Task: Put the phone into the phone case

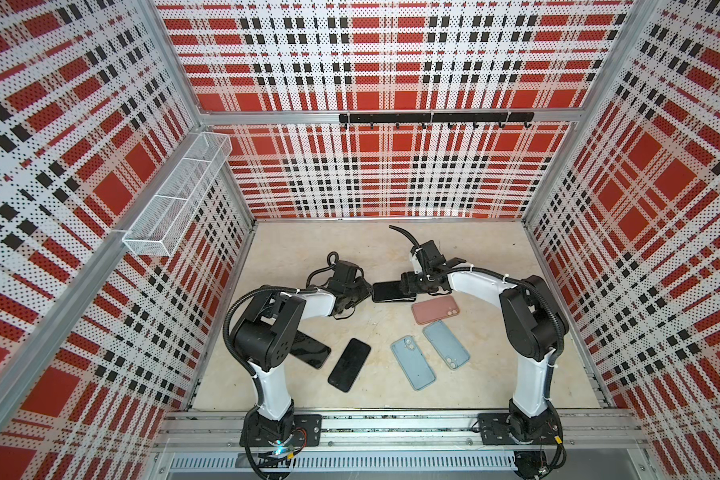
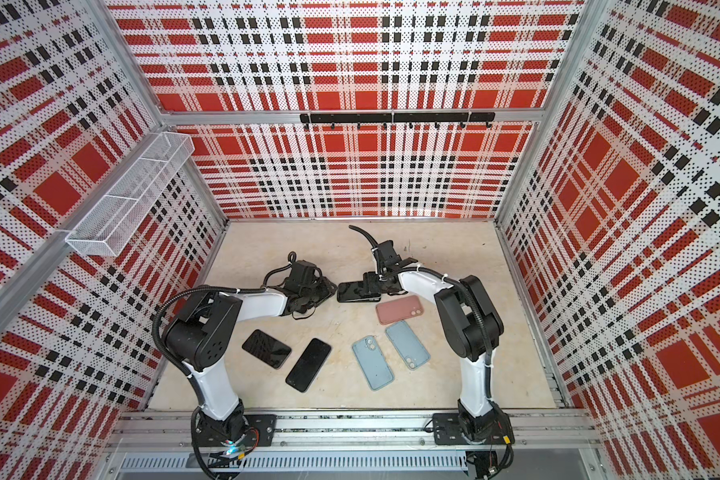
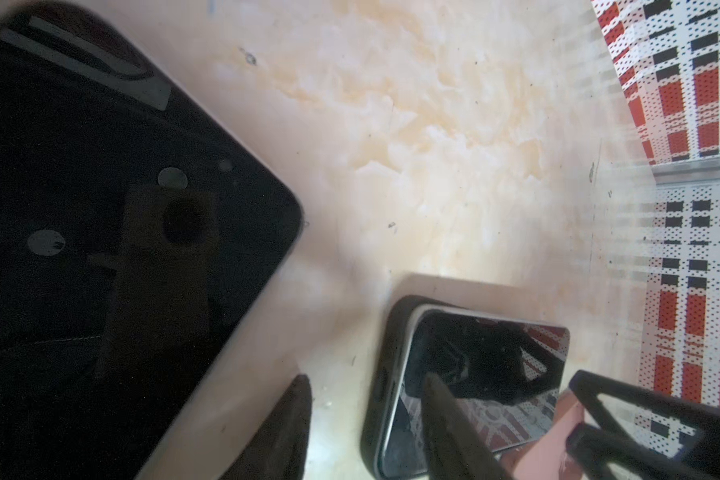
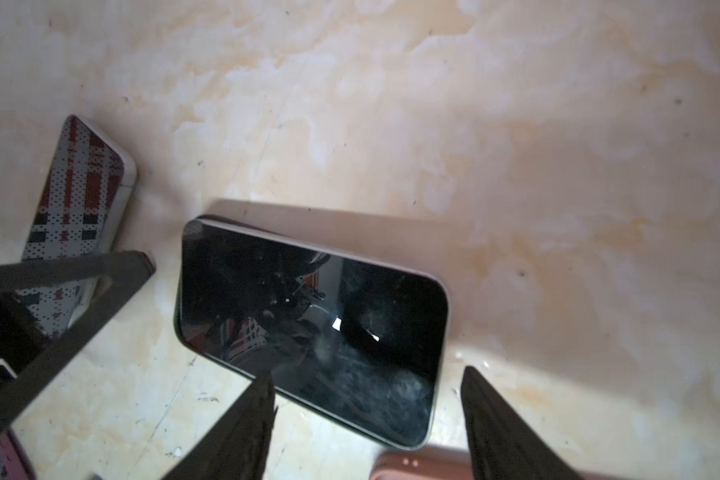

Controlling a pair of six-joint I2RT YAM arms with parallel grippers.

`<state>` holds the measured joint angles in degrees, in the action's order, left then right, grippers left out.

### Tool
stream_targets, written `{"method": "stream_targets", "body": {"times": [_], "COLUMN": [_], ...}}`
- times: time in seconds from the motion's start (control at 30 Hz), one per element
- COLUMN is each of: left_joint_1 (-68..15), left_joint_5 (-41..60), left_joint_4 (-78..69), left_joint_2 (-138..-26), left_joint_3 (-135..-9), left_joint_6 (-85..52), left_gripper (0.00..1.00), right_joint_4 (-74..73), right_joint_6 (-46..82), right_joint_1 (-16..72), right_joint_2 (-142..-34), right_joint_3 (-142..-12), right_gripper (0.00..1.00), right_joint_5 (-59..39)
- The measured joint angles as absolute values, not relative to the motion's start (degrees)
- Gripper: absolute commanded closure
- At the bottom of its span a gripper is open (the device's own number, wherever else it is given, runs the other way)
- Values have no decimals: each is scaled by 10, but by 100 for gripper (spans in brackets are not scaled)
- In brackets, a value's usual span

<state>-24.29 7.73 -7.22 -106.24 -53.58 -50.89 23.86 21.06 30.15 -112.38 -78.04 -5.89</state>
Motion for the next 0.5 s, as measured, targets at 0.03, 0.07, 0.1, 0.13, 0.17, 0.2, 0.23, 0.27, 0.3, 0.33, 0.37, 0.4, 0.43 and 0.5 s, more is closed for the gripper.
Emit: {"method": "stream_targets", "body": {"times": [0.03,0.07,0.1,0.13,0.17,0.2,0.23,0.27,0.3,0.33,0.37,0.4,0.43,0.5], "left_joint_1": [-243,-243,-244,-245,-246,-248,-250,-253,-256,-260,-265,-269,-274,-283], "left_joint_5": [79,79,80,79,78,74,70,65,57,50,42,32,22,0], "left_joint_4": [-68,-60,-50,-39,-31,-18,-10,-1,12,23,35,49,61,89], "left_joint_2": [-1063,-1064,-1068,-1074,-1080,-1088,-1093,-1098,-1103,-1107,-1110,-1115,-1119,-1130], "left_joint_3": [-539,-545,-554,-565,-576,-591,-602,-612,-623,-632,-641,-652,-662,-686], "left_joint_6": [-507,-502,-496,-489,-482,-473,-465,-457,-446,-439,-430,-420,-411,-392], "left_gripper": [50,50,50,50,49,49,48,48,48,48,48,48,48,49], "right_joint_4": [238,238,239,239,239,240,241,241,241,241,241,241,241,241], "right_joint_6": [211,212,213,214,215,216,216,217,217,217,217,217,217,217], "right_joint_1": [302,301,302,302,302,302,302,302,302,302,302,302,302,302], "right_joint_2": [-1124,-1125,-1125,-1126,-1127,-1128,-1128,-1128,-1128,-1128,-1128,-1128,-1128,-1128], "right_joint_3": [-783,-783,-783,-783,-783,-783,-783,-783,-783,-783,-783,-783,-783,-783], "right_gripper": [25,25,25,25,25,25,25,25,25,25,25,25,25,25], "right_joint_5": [-58,-57,-57,-57,-56,-55,-55,-55,-55,-54,-54,-53,-53,-52]}}
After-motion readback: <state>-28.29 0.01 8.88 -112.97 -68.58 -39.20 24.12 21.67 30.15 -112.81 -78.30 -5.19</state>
